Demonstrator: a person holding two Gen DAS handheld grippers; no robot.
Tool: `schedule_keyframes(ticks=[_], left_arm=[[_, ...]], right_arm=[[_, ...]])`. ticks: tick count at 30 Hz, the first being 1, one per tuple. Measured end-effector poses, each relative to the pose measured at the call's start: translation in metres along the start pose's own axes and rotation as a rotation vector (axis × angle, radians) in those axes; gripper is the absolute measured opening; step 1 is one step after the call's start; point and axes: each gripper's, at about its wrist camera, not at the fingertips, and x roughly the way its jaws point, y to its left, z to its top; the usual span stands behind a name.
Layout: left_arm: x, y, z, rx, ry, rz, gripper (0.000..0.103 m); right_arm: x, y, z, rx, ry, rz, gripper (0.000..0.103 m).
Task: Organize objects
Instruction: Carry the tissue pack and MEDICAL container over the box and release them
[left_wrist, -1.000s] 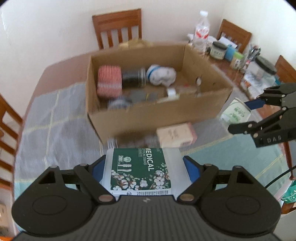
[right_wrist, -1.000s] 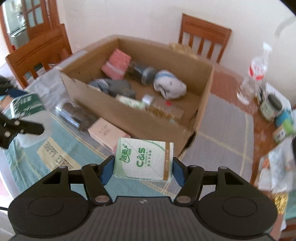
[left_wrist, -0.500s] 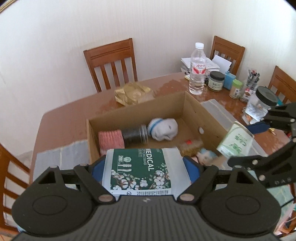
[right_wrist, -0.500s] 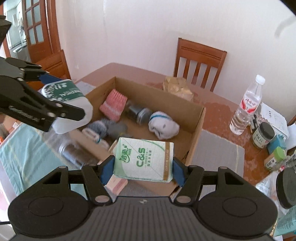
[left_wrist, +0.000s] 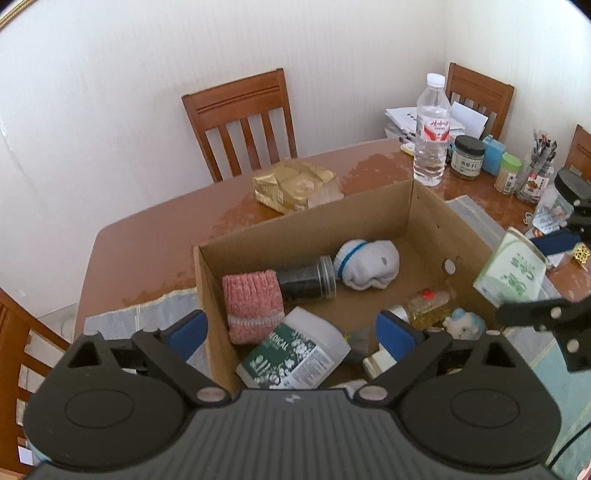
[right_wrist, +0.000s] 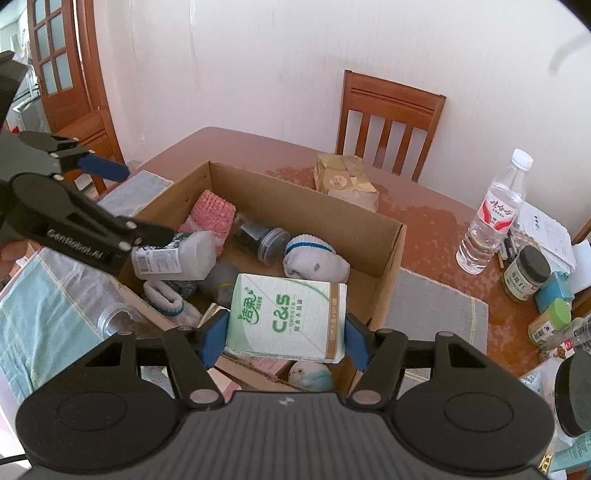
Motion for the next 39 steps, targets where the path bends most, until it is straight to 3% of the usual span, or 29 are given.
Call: schedule_keyframes(ticks=[15,25,26,29,30,39], left_arm=[[-0.011,0.015,-0.016,-0.116,0.024,-0.031,0.099],[-0.018,0.011,-0.027,-0.11,0.018,0.002,0.099],[-0.018,0.011,-0.028,-0.114,0.019,0.0,0.099],[-0.018,0.012,-0.032,-0.135,0.022,-0.008,0.099],[-0.018,0.012,-0.033,-0.139,0.022,-0.007,0.099],[-0.017,0.016,-0.035,-0.171,0.024,-0.001,0.099]], right_arm=[[0.024,-0.011,0.026,0.007,0.011,-0.035,0.07],[0.05,-0.021,0.039,0.02,0.029,-0.068,0.07],[0.053,-0.022,0.039,0.019,0.03,-0.072,0.071],[0.058,-0.025,0.039,0.038,0.038,-0.081,0.095],[0.056,-0.026,0.037,0.045,0.028,-0.076,0.099],[0.039,-0.026,0.032,0.056,0.022,-0.098,0.103]])
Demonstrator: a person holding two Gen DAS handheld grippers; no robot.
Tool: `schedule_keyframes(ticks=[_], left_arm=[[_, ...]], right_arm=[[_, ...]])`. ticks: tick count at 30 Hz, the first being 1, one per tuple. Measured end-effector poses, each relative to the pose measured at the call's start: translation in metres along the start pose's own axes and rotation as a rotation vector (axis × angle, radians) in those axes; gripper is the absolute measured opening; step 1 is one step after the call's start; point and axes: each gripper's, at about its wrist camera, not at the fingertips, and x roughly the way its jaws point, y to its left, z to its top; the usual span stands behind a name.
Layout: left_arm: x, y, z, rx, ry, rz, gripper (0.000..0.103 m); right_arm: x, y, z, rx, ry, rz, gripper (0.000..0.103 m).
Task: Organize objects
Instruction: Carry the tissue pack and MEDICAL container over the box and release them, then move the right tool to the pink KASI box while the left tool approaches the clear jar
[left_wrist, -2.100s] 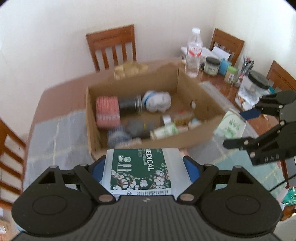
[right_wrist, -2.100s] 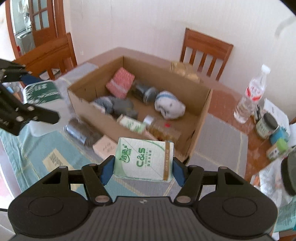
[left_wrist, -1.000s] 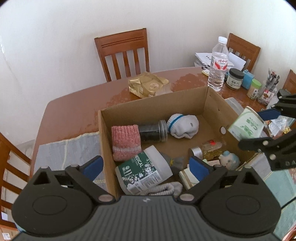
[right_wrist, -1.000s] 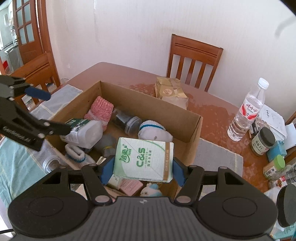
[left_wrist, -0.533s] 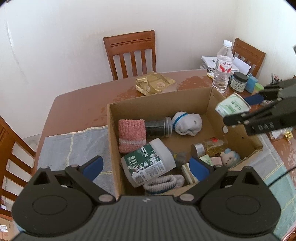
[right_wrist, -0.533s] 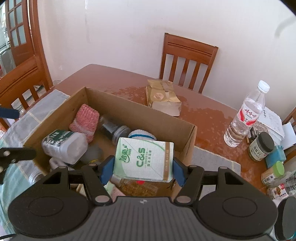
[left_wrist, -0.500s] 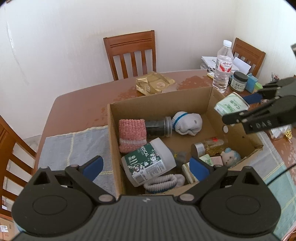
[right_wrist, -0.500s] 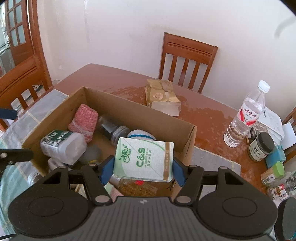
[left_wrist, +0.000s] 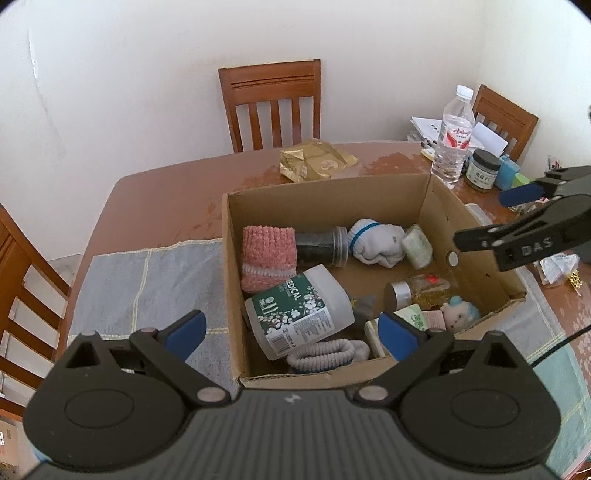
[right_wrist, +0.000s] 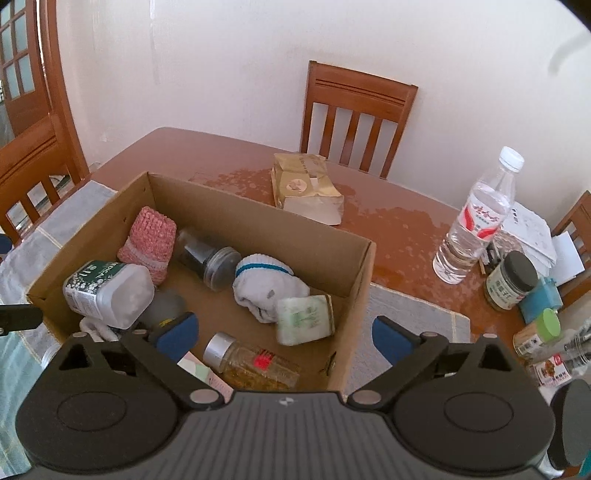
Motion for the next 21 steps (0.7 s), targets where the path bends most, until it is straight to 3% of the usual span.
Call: schedule_keyframes(ticks=[9,21], left_arm=[[-0.009,-0.003,-0.015,-0.041,0.017,0.023,0.1],[-0.007,-0.013,-0.072,-0.136,0.077,0.077,0.1]], right_arm=[[-0.027,0.009,-0.015,0.022,-0.021,0.022,0.103],[-0.044,0.032,-0.083,0.132,0.002,0.038,0.103]])
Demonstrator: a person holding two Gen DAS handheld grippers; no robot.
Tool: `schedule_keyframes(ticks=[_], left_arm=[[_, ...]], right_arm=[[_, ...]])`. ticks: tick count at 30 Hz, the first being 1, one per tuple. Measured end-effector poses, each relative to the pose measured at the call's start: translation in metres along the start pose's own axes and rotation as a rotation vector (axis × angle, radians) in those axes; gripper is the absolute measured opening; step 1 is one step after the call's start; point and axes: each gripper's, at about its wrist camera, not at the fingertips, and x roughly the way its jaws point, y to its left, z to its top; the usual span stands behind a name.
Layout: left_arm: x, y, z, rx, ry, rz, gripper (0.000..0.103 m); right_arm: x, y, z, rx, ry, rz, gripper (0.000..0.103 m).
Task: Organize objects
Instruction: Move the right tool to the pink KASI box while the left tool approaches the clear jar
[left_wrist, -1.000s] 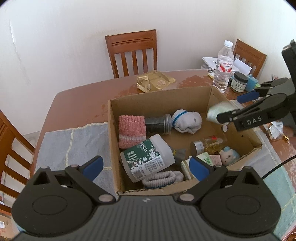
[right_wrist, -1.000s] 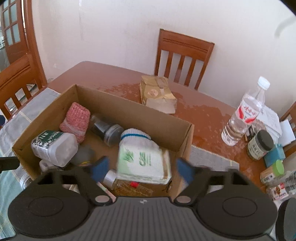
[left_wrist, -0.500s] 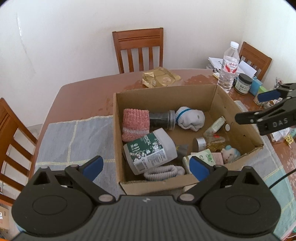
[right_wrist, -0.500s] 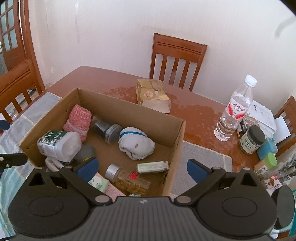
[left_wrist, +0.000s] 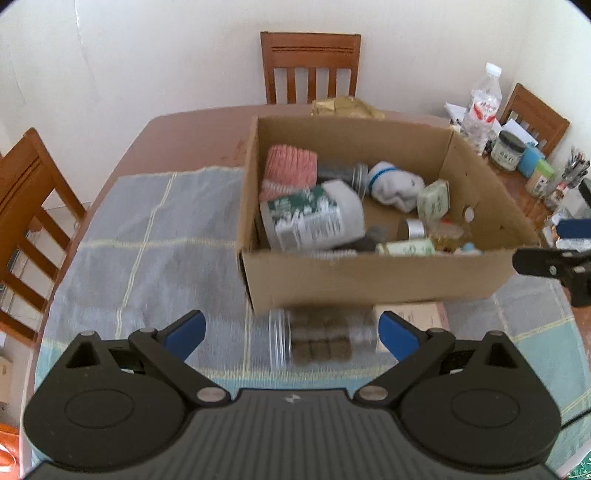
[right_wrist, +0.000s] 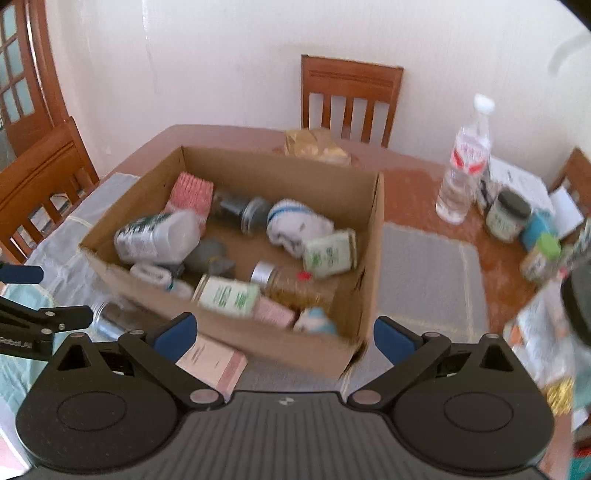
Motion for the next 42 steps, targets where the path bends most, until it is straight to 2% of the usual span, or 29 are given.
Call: schedule_keyframes(ticks=[7,18,25,33,42], left_arm=[[0.003,-0.007,-0.02,-0.031,0.021,0.013,0.1],[0.017,-0.033,-0.047,-0.059,0.024,0.055,0.1],[0.025,-0.044,-0.045,-0.089,0.003,0.071,0.1],[0.049,-0.042,-0.037,-0.04,-0.02,0.098,0.1],[0.066,-0.018,-0.032,-0.025,0.0,0.037,0.1]], right_arm=[[0.013,-0.001,-0.028,0.045,0.034,-0.012,0.103],[0.034,-0.019,-0.069,0.068,0.118,0.029,0.103],[0.034,-0.027,-0.08,0.037,0.115,0.055,0.103],[0.035,-0.028,-0.092,0.051,0.104,0.056,0.103],[0.042,-0.005,-0.088,0.084,0.108,0.032,0.103]])
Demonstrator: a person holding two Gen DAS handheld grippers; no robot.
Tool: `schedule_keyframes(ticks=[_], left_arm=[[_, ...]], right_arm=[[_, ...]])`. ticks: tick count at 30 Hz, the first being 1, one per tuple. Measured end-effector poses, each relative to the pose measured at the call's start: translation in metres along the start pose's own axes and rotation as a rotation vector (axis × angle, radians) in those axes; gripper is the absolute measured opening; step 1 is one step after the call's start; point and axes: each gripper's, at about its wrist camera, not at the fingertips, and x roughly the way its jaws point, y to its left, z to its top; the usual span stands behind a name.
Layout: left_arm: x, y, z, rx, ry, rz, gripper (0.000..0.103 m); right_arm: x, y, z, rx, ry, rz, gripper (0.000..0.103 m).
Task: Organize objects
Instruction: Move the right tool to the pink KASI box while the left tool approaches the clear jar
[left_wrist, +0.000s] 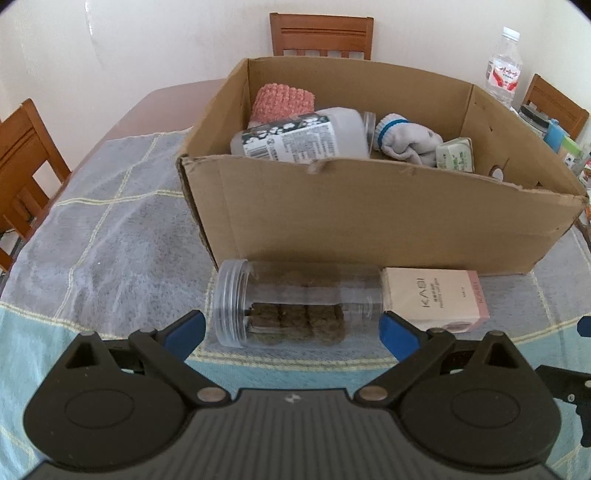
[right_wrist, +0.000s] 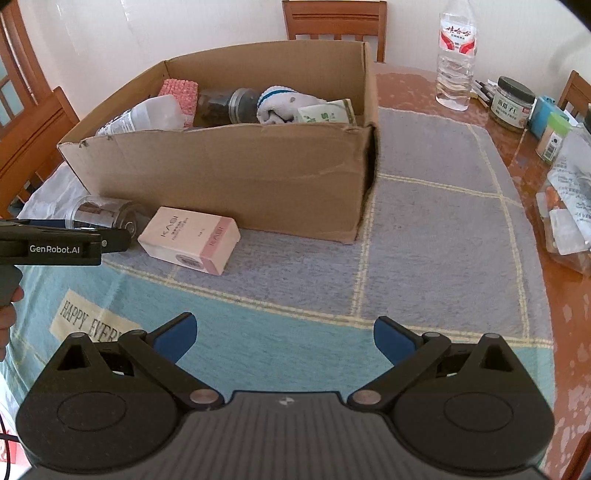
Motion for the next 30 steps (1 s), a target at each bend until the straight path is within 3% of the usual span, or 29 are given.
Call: schedule_keyframes(ticks=[12,20,25,30], left_arm=[[0.004,0.041,0.0,0.024,-0.006,-0.043,0.1],[0.006,0.063,0.002,0.032,0.01,-0.143,0.1],[0.01,0.071,0.004,0.026,0.017,-0.177,0.1],[0.012,0.073,0.006,0.033,0.017,-0.19,0.1]], right_arm=[[0.024,0.048,0.016,0.007,-0.004,-0.034,0.103],[0.046,0.079,0.025,-0.034,-0.014,-0.034,0.103],[0.06,0.091,0.027,-0.05,-0.041,-0.084,0.103],[0.071,0.09,0.033,0.014,-0.06,-0.118,0.103]])
